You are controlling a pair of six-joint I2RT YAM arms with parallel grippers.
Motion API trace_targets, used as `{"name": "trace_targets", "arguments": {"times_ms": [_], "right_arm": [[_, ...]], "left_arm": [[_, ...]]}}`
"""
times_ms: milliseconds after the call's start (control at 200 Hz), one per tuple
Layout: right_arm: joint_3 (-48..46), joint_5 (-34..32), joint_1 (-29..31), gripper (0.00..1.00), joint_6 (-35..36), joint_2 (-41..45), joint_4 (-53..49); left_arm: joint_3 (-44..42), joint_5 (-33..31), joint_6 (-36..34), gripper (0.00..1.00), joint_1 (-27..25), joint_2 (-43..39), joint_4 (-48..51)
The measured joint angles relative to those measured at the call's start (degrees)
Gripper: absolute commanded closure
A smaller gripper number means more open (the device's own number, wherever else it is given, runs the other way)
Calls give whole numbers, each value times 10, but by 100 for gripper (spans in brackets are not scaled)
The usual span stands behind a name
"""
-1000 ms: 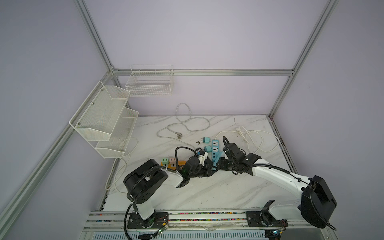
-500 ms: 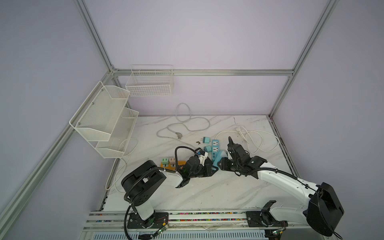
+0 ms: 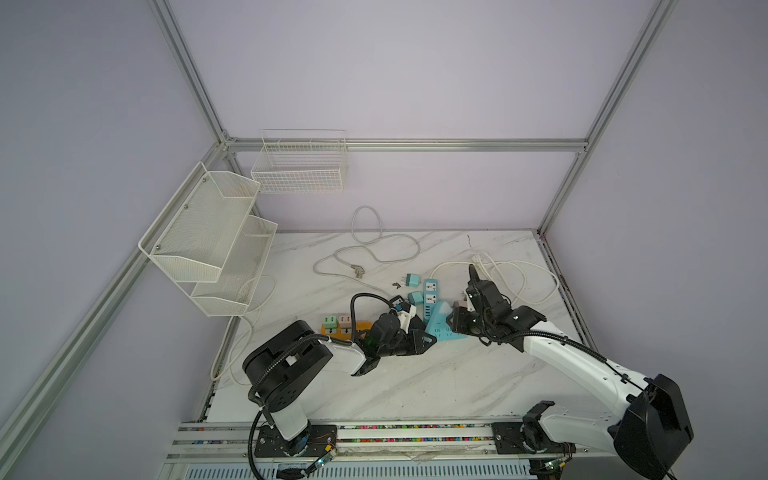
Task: Pull the plug off the socket
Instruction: 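Pull the pink adapter free and lift it while the left gripper holds the socket, then lower the pink adapter beside the loose adapters and open the right gripper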
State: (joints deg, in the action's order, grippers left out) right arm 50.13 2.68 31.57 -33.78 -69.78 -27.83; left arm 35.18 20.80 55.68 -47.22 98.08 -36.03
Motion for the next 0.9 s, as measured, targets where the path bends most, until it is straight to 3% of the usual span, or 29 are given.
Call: {"name": "trace_targets", "arguments": {"times_ms": [290,620,900], "right_arm": [[-20,-91,-84,81,-13,6,-3],[-69,-169,-95,80,-45,9,-2],[-84,-180,-95,77,-54,-24,11]], "left_arm": [[5,18,-13,100,-13,19,11],[20,17,-19,100,-21,28,31],[25,18,-24,95,-28,39,35]]}}
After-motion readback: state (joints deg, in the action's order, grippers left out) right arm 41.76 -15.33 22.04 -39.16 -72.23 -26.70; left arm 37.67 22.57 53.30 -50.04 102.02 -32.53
